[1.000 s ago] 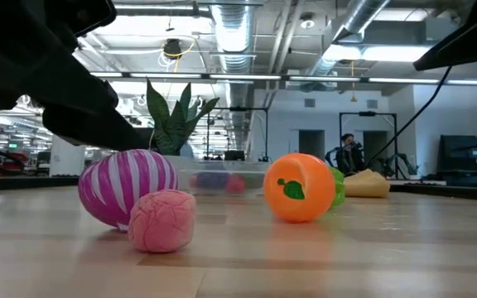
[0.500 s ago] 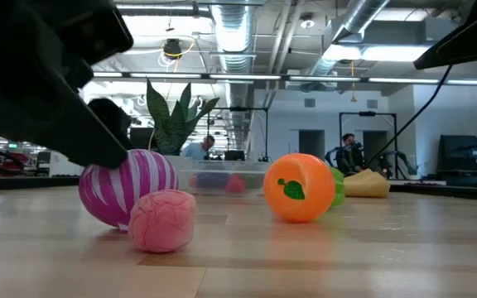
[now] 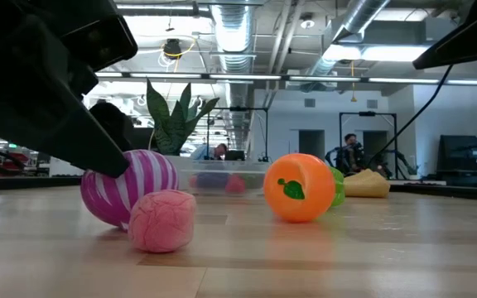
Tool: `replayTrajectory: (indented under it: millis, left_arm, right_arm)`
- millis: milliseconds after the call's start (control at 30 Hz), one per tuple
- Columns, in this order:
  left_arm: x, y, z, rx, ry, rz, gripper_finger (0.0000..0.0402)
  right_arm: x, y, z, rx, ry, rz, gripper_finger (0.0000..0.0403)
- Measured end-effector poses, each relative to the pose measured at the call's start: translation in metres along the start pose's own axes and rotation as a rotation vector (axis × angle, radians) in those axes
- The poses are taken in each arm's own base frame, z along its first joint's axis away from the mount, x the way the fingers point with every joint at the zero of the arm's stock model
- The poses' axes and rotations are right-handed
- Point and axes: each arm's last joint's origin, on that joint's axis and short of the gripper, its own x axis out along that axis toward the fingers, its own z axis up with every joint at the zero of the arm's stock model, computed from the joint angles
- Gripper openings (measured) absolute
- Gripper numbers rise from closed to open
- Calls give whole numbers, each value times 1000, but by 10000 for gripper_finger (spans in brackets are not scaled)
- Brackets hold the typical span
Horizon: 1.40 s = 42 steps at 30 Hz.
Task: Pick and placing Produce into tupperware
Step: Put the purple onion into the transparent bin
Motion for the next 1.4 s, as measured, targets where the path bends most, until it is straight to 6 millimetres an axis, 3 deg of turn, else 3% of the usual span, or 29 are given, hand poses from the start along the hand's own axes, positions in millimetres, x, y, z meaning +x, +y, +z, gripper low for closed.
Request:
replayTrajectory:
  millis: [267,767,1400]
  left_arm:
    - [21,1,-9,-6,26,-20,360]
    - [22,1,-9,27,29,-15,357]
    - [22,2,-10,32,31,-6,278]
  right_arm:
    - [0,0,0,1,-10,-10,331]
    - [0,0,0,1,-10,-11,330]
    - [0,0,0,2,-10,-11,330]
